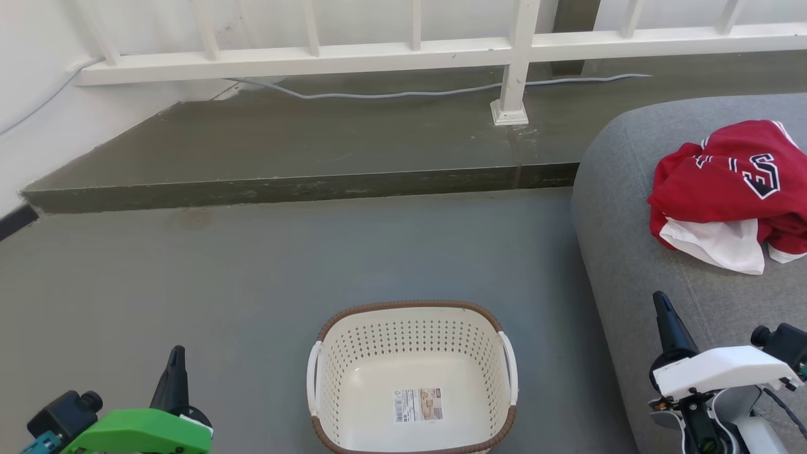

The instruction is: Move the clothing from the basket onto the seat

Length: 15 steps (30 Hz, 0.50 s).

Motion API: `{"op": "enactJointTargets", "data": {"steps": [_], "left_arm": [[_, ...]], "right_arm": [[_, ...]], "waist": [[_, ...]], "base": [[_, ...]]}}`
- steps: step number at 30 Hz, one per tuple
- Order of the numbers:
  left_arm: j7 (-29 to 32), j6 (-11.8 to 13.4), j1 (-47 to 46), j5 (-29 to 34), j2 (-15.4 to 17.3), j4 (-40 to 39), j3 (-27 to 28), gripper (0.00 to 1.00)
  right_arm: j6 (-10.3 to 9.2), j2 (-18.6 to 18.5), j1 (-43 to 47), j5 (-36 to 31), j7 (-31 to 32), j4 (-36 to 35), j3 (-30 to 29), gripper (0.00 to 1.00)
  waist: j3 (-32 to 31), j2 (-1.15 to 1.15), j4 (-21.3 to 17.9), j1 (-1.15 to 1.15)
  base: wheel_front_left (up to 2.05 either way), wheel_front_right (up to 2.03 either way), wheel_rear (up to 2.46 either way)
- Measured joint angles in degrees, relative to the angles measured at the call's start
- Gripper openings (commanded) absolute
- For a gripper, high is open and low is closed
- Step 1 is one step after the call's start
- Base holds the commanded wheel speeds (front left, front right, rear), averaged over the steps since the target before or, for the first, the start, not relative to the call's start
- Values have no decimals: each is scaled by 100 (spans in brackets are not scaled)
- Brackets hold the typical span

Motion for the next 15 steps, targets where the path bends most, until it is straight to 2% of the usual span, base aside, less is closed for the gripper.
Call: {"op": "enactJointTargets", "data": {"steps": [15], "left_arm": [[276, -200, -198, -1027, -33, 174, 225, 0]], "right_arm": [[187, 30, -140, 1111, 233, 145, -255, 0]], "waist": [[15, 0, 24, 0]], "base": [[0, 0, 0]]}}
